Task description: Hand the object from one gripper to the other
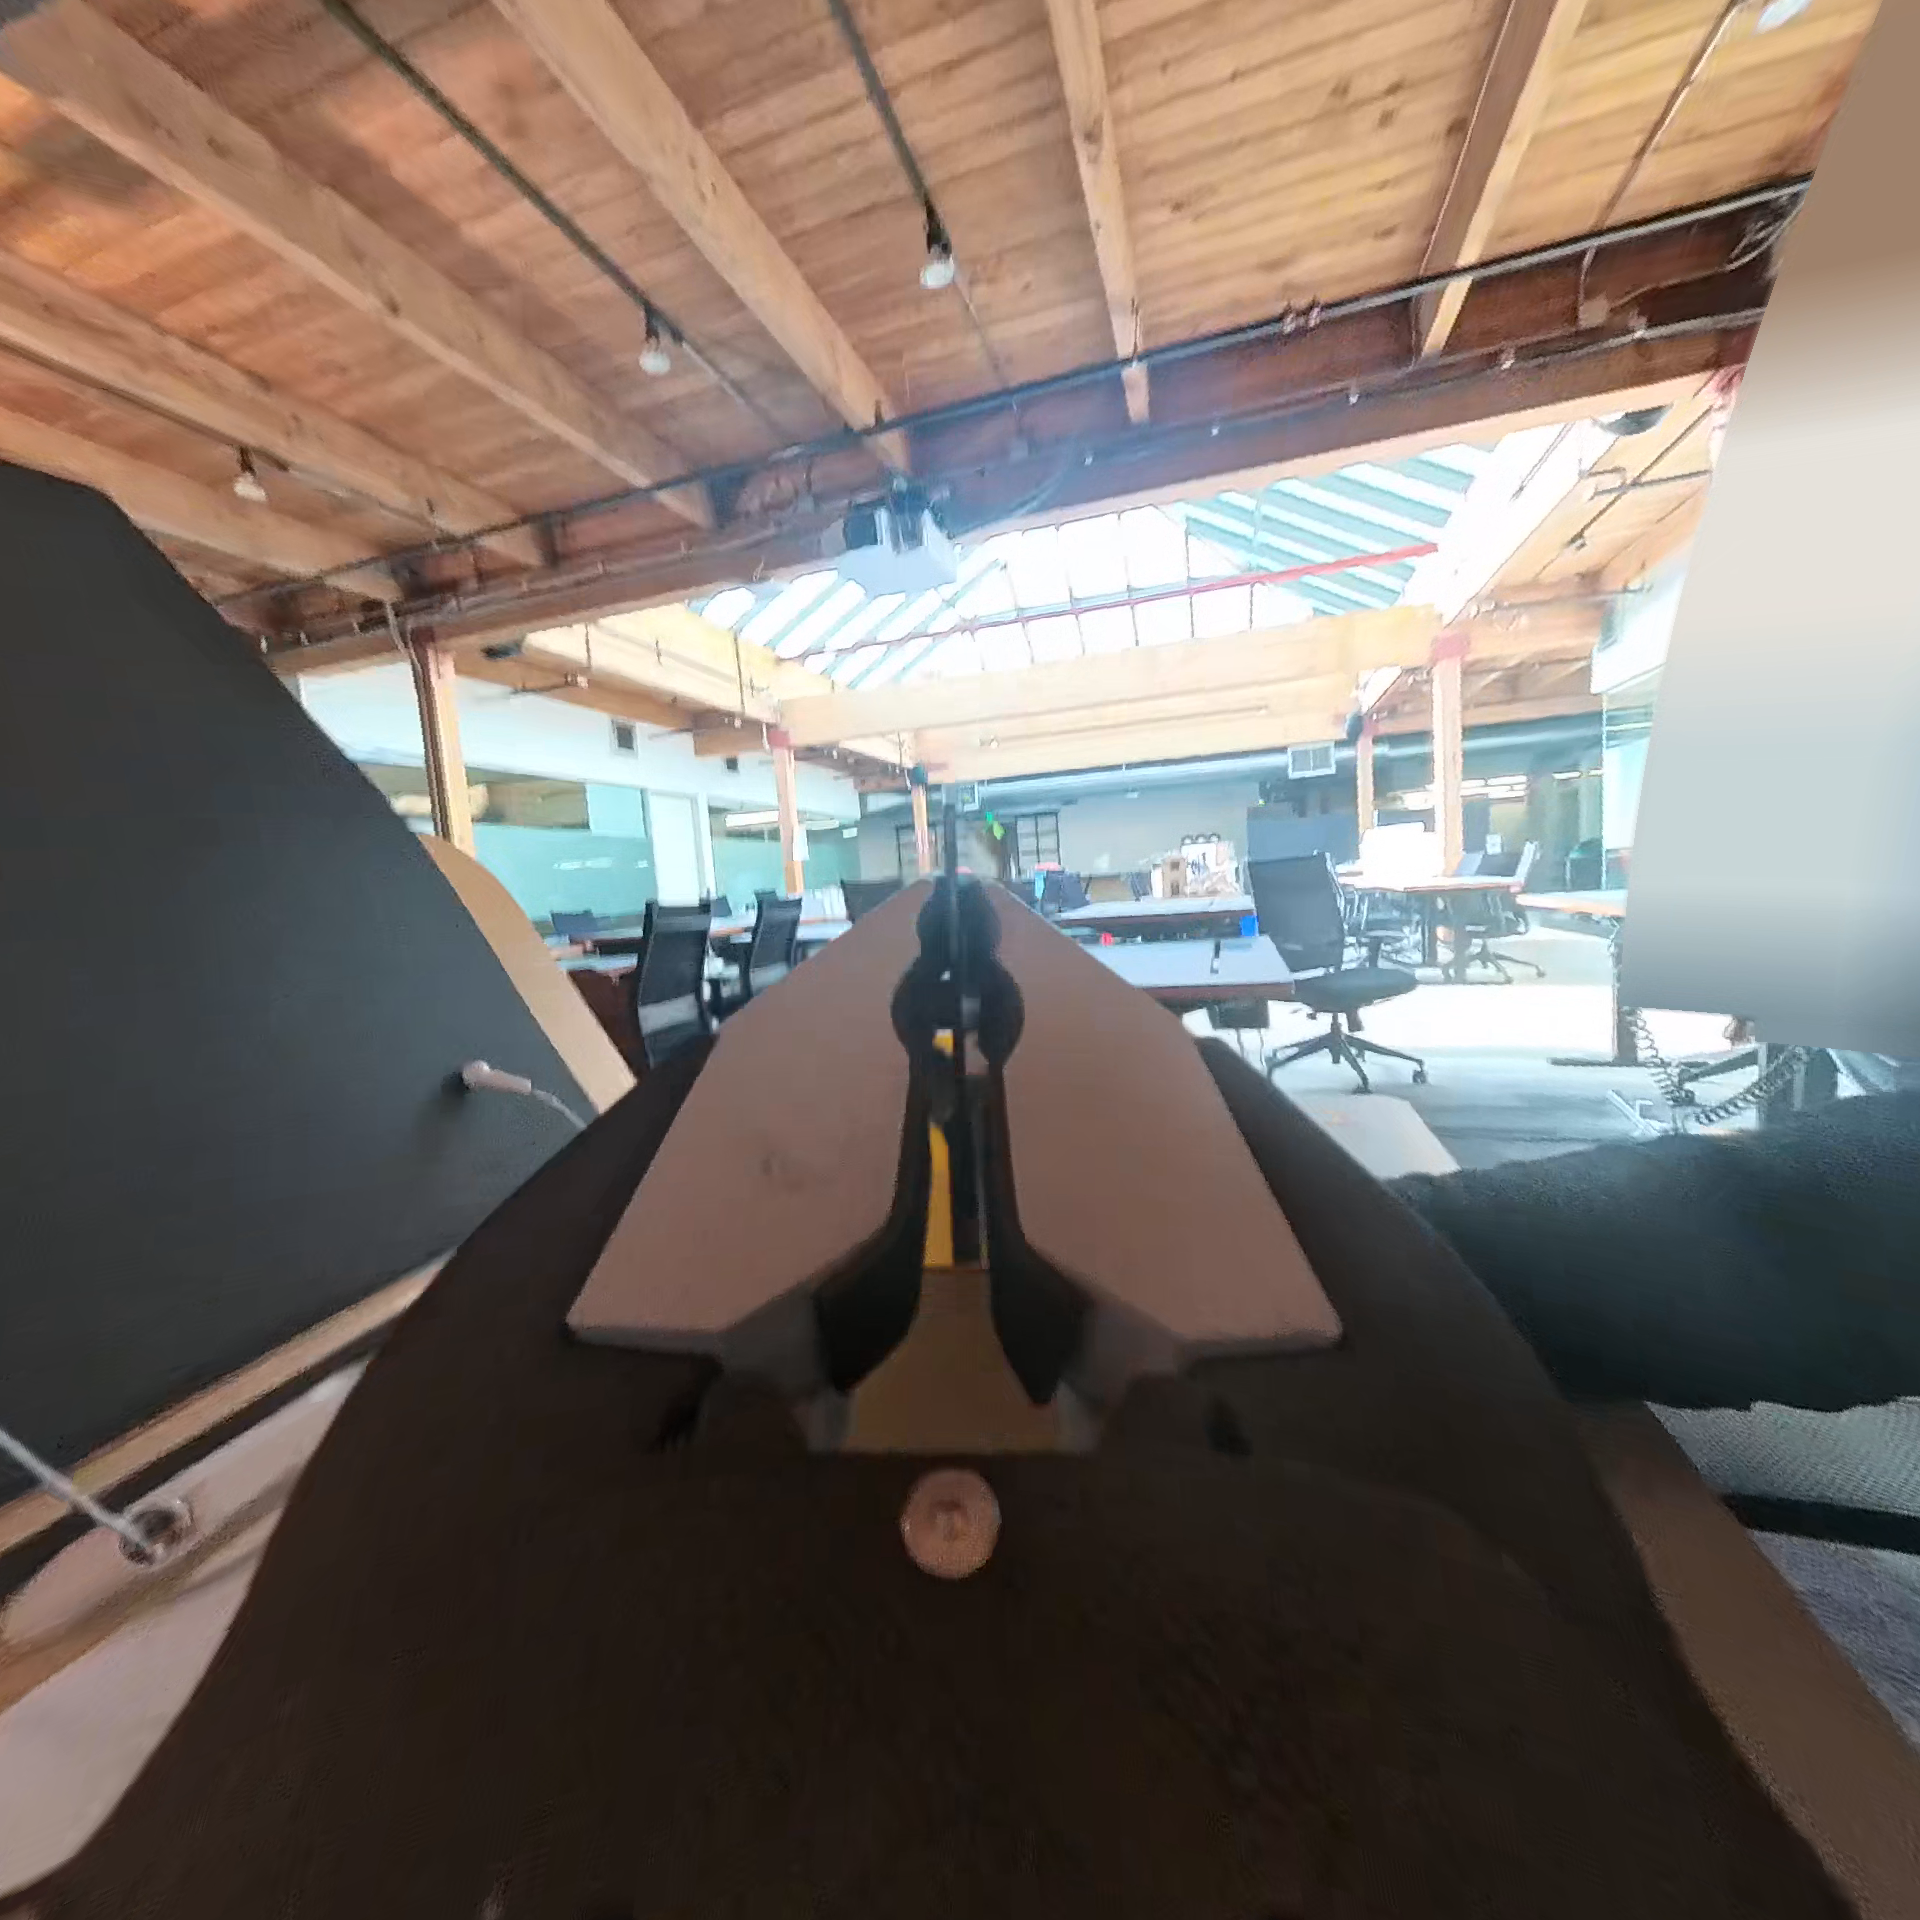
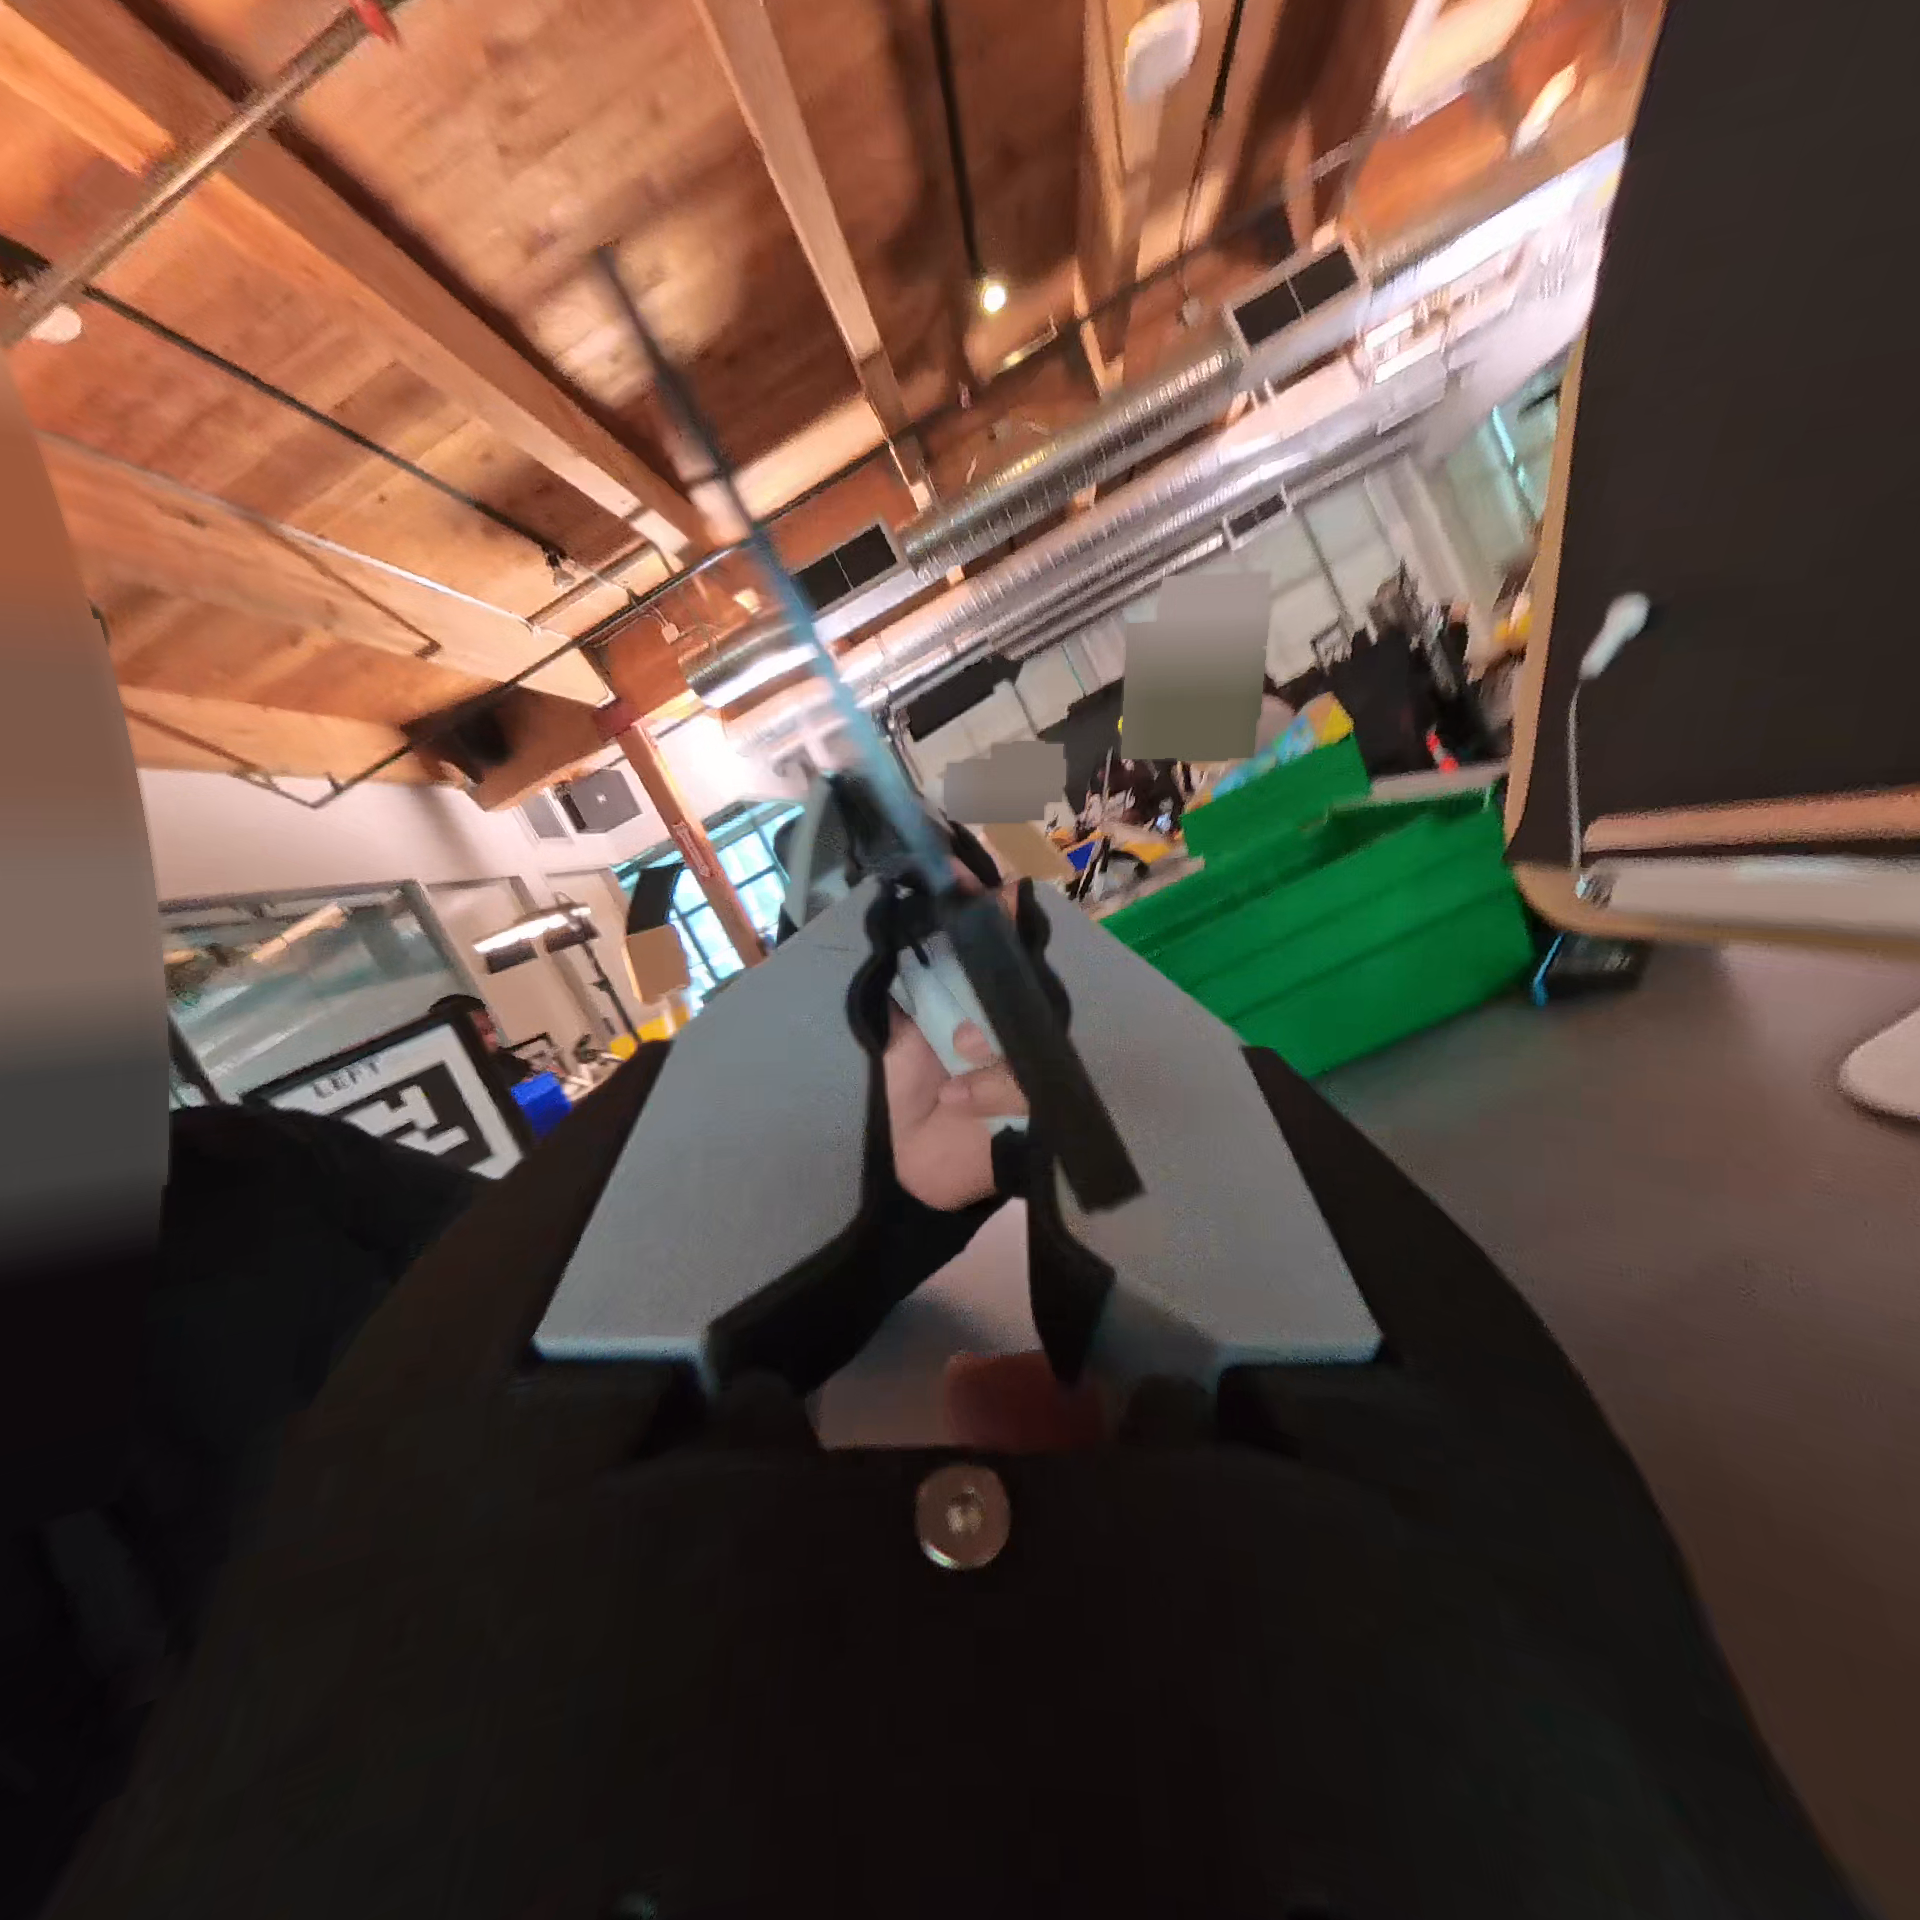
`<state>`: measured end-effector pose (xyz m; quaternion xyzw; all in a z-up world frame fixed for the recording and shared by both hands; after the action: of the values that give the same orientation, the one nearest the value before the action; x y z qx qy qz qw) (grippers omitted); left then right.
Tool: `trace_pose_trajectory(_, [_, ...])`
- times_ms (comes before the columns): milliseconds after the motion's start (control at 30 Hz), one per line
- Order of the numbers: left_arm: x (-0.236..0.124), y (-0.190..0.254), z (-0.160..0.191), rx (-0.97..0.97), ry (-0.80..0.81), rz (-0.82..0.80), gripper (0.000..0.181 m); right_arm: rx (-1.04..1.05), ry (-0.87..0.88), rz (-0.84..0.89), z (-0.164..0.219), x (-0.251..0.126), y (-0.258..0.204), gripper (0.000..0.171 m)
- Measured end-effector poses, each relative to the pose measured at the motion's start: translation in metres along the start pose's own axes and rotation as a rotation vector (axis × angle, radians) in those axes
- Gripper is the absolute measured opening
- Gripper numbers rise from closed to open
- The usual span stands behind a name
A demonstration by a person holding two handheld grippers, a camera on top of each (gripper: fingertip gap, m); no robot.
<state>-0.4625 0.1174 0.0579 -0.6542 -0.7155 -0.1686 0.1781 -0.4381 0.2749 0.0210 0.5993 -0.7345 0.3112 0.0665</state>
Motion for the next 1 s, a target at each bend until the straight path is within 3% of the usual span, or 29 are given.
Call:
trace_pose_trajectory(100, [0.004,-0.015,0.014,-0.093,-0.119,-0.078,0.004,-0.13,-0.067,0.057,-0.01,-0.007,-0.007,0.0])
trace_pose_trajectory(167, [0.004,-0.029,0.03,-0.098,-0.276,-0.15,0.012,-0.274,-0.149,0.211,-0.016,-0.012,-0.006,0.0])
trace_pose_trajectory(233, [-0.002,-0.042,0.045,0.081,-0.412,-0.251,0.038,-0.504,-0.309,0.434,-0.019,-0.019,-0.002,0.0])
trace_pose_trajectory(367, [-0.008,-0.045,0.066,0.373,-0.596,-0.287,0.044,-0.989,-0.793,0.894,-0.012,-0.035,0.015,0.0])
trace_pose_trajectory(467, [-0.003,-0.033,0.076,0.465,-0.629,-0.255,0.046,-1.109,-1.085,1.025,0.009,-0.04,0.033,0.0])
trace_pose_trajectory(600, [0.001,-0.016,0.085,0.704,-0.626,-0.218,0.048,-1.192,-1.356,1.068,0.033,-0.043,0.049,0.0])
trace_pose_trajectory(667, [0.004,-0.002,0.091,0.778,-0.608,-0.153,0.046,-1.24,-1.407,1.035,0.042,-0.038,0.05,0.0])
trace_pose_trajectory(867, [0.004,0.015,0.099,1.005,-0.578,-0.086,0.007,-1.265,-1.43,0.987,0.051,-0.029,0.046,0.0])
trace_pose_trajectory(967, [0.006,0.015,0.095,0.996,-0.6,-0.063,0.003,-1.211,-1.282,0.98,0.043,-0.027,0.044,0.005])
trace_pose_trajectory(1000, [0.006,0.014,0.09,0.958,-0.584,-0.068,0.001,-1.157,-1.172,0.957,0.037,-0.024,0.041,0.02])
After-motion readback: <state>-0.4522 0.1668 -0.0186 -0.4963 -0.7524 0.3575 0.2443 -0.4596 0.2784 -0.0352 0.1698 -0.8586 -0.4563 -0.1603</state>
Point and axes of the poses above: each gripper's, where its closed fingertips meet, x out along the fingers, z out of its underside, y = z × x across the jaws, the point moved 6 cm from there along -x, back along the fingers, and after that the axes turned 9 degrees about -z, right-handed, at the moved point
